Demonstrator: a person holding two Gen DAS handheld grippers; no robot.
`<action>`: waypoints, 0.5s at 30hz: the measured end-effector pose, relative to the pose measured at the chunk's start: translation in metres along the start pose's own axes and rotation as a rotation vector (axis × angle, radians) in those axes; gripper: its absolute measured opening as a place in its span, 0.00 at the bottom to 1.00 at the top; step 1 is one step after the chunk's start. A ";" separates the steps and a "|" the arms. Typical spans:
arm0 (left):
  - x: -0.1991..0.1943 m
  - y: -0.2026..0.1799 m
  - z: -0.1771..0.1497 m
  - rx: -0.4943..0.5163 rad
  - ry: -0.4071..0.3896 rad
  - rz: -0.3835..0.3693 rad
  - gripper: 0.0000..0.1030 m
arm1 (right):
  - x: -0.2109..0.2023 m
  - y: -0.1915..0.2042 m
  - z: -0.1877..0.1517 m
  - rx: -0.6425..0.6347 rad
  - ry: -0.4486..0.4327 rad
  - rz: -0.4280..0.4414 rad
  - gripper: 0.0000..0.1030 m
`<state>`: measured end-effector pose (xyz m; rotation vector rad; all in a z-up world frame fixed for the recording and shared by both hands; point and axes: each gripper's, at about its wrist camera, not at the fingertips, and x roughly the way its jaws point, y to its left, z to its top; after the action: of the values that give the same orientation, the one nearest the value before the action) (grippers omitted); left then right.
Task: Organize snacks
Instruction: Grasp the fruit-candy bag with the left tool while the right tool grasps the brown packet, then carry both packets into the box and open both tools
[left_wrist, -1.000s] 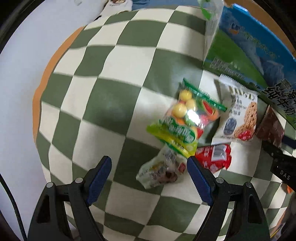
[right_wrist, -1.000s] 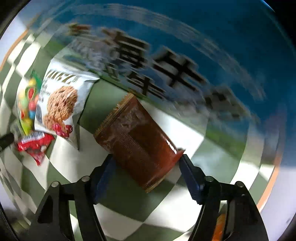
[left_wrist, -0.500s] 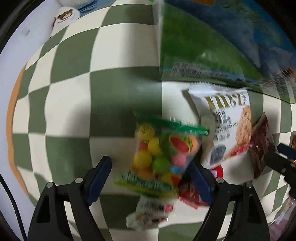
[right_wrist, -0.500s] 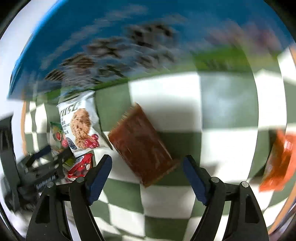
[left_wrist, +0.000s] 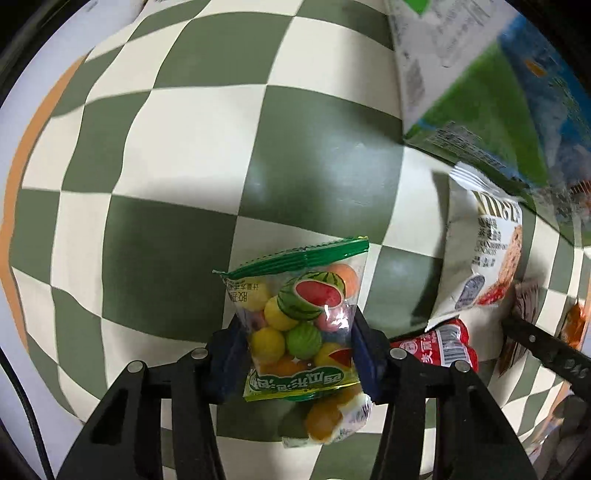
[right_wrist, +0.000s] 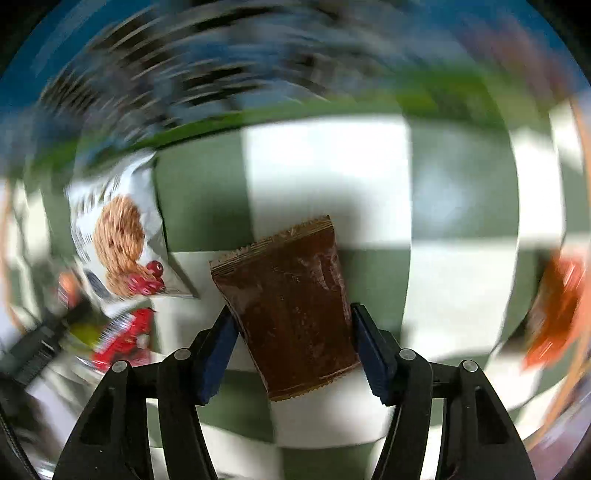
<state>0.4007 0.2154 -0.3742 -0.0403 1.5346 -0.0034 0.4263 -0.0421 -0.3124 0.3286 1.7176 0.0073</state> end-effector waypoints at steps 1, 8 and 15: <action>0.003 -0.001 0.002 0.004 0.010 -0.003 0.55 | 0.000 -0.009 0.001 0.050 0.016 0.048 0.67; 0.009 -0.013 0.012 -0.003 0.015 0.033 0.52 | -0.006 0.014 0.021 -0.041 0.009 0.018 0.75; -0.018 -0.012 -0.015 -0.035 -0.014 0.057 0.45 | 0.002 0.039 0.001 -0.153 -0.072 -0.151 0.57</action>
<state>0.3855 0.2038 -0.3561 -0.0246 1.5210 0.0695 0.4354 -0.0043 -0.3066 0.0848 1.6560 0.0159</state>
